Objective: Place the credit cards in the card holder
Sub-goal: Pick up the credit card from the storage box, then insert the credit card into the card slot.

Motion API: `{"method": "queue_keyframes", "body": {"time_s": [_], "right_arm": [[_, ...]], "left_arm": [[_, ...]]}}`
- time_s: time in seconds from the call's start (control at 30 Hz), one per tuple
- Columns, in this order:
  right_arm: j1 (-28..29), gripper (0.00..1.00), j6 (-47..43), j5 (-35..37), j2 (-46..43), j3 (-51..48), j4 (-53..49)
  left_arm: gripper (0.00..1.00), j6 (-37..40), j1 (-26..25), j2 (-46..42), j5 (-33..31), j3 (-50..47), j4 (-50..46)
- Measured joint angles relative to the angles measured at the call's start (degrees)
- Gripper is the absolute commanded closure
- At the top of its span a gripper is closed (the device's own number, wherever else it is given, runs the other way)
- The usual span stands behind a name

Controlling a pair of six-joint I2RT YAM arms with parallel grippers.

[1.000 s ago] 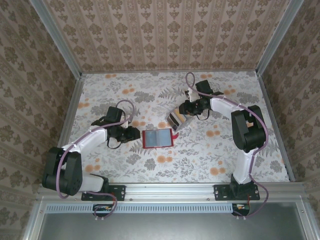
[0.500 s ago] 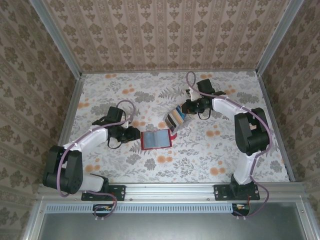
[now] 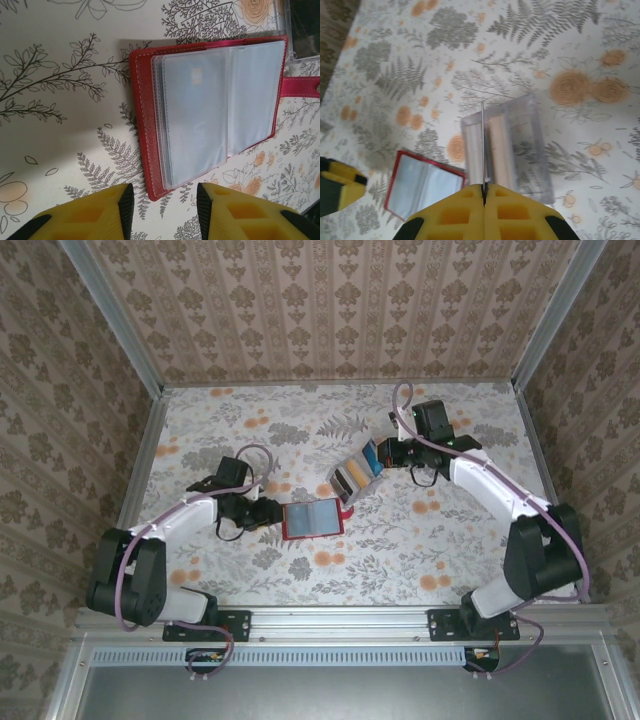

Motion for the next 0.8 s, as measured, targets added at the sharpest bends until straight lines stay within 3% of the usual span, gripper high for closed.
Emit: {"method": "queue_keyframes", "body": {"time_s": [0.13,0.27,0.8], "right_arm": [[6.93,0.95,4.98,-0.24,-4.72,-6.03,4.48],[13.7,0.97,13.14,-3.91,-3.82,-13.81,12.98],[14.49,1.0,23.78,-19.58,17.77,-15.65,28.65]], "left_arm": [[0.59,0.66,0.0,1.6,0.13,0.0,-0.5],[0.6,0.83,-0.09,2.97,0.48,0.0,-0.81],[0.66,1.01,-2.67,7.45,0.81,0.66,0.42]]}}
